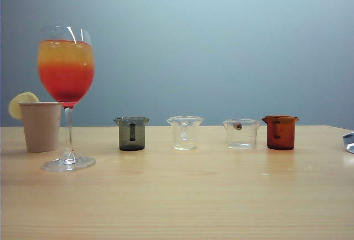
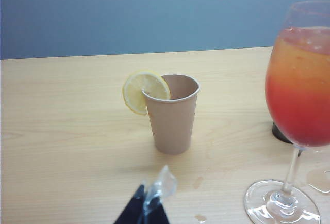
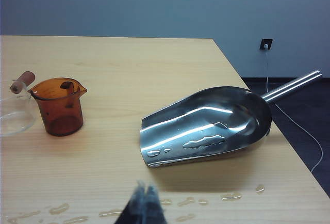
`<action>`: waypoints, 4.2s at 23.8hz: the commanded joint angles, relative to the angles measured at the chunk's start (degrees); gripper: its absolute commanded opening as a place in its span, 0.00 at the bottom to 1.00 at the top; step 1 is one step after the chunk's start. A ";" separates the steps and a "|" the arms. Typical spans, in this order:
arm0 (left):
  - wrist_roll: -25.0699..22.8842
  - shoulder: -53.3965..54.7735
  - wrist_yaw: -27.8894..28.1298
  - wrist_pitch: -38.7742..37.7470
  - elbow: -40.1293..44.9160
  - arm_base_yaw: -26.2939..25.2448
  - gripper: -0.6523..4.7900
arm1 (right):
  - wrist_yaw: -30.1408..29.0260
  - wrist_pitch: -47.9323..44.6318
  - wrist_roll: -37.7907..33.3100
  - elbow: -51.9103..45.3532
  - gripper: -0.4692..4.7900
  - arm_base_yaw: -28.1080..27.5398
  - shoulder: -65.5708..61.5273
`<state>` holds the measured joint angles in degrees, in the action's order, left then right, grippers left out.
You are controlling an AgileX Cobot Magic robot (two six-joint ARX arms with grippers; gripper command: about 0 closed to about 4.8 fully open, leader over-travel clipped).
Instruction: Pick up the lemon slice from the paper cup on the left and carefully insert it into the rim of the goblet.
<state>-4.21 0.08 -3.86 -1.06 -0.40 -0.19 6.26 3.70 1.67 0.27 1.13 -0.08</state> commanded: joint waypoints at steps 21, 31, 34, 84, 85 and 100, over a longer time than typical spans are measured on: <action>2.51 1.01 -1.64 -12.85 -21.59 0.00 0.11 | -7.89 6.08 -2.10 24.26 0.07 0.04 -10.14; 2.80 12.46 -7.96 -12.98 -29.70 0.00 0.11 | -16.22 9.40 -6.14 50.18 0.07 5.92 -35.69; 2.45 16.94 -8.63 -11.72 -29.73 -0.04 0.11 | -10.60 9.29 -5.70 55.43 0.07 16.48 -41.53; -8.24 92.74 -47.78 30.77 -43.25 -22.53 0.11 | -5.70 -5.60 -4.59 57.96 0.07 49.81 -61.92; -9.18 93.37 -47.65 30.73 -44.11 -22.53 0.11 | -6.01 -6.19 -4.59 57.96 0.07 50.10 -62.42; -9.33 96.00 -52.06 27.71 -48.46 -22.51 0.79 | -5.77 -8.94 -4.59 57.96 0.07 50.62 -64.63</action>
<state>-13.32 96.14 -56.16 26.28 -48.64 -22.63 0.27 -4.05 -2.96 58.00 51.75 -64.82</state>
